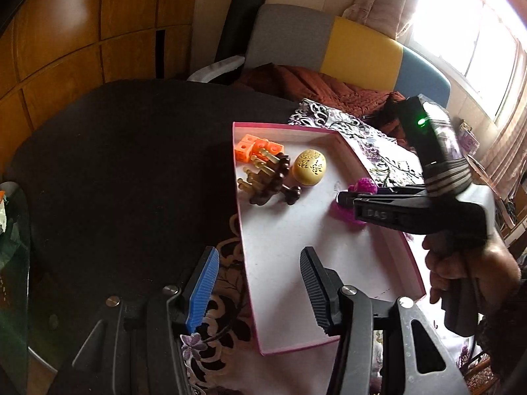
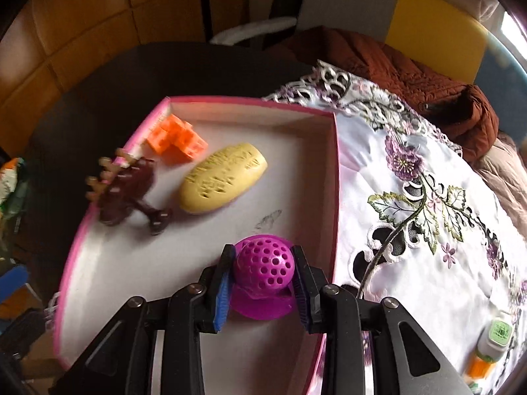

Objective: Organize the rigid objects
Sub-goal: 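Lower the magenta cup into the tray and open the right gripper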

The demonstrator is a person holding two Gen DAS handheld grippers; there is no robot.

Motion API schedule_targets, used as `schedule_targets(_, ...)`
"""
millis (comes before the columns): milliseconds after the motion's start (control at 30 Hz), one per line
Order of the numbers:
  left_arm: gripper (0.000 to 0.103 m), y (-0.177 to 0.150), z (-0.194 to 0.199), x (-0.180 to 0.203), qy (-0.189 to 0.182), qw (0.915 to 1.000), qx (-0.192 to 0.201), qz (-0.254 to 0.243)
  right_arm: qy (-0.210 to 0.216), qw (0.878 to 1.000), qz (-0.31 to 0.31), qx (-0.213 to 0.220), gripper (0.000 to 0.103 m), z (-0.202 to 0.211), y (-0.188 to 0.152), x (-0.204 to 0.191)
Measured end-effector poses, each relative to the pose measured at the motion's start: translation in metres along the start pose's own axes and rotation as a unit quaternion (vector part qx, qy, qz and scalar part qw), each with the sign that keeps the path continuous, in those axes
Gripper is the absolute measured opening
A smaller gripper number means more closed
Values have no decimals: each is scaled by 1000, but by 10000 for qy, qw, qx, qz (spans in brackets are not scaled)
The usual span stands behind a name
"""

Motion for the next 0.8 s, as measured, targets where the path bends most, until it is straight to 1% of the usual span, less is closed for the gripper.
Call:
schedule_targets(67,52,0,-1,-1,28,10000,-11,-3,-72,9999,-65,26,34,-6,2,5)
schedule_targets(133,52,0,-1,-2,48,10000,-11,8,-3,9998,-178,95,35,-6,4,7)
schedule_targets(200,52,1,-1,-2,47,10000,-7,17,32,9996,-181,191,40,-3,4,6)
schedule_targets(233,52,1,-1,-2,52,10000,0,5,64,9995,-174,243,45,0,4,5)
schedule_targets(267,52,1,-1,-2,51,10000,4,-5,82,9994,-173,301,54,3,4,4)
schedule_targets(300,52,1,0,-1,43,10000,8,-6,101,9991,-179,366,57,8,3,3)
schedule_targets(433,52,0,1,3,30,10000,16,-66,183,9977,-304,581,59,25,0,4)
schedule_targets(500,52,0,2,5,26,10000,32,-89,213,9969,-352,673,61,33,-3,5)
schedule_targets(700,52,-1,5,11,6,9999,53,-158,172,9942,-559,897,64,54,-18,12)
schedule_targets(800,52,-1,7,16,-17,9997,73,-224,152,9925,-650,1026,68,66,-25,16)
Point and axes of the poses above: each gripper's, at about its wrist camera, not at the fingertips, and z roughly against the way its jaws point, x to its right, y to its top, the point moved 7 cm from there along -z, roughly the way its jaws point, and after that the axes turned 1 degree about -z, right-handed, at the moved point
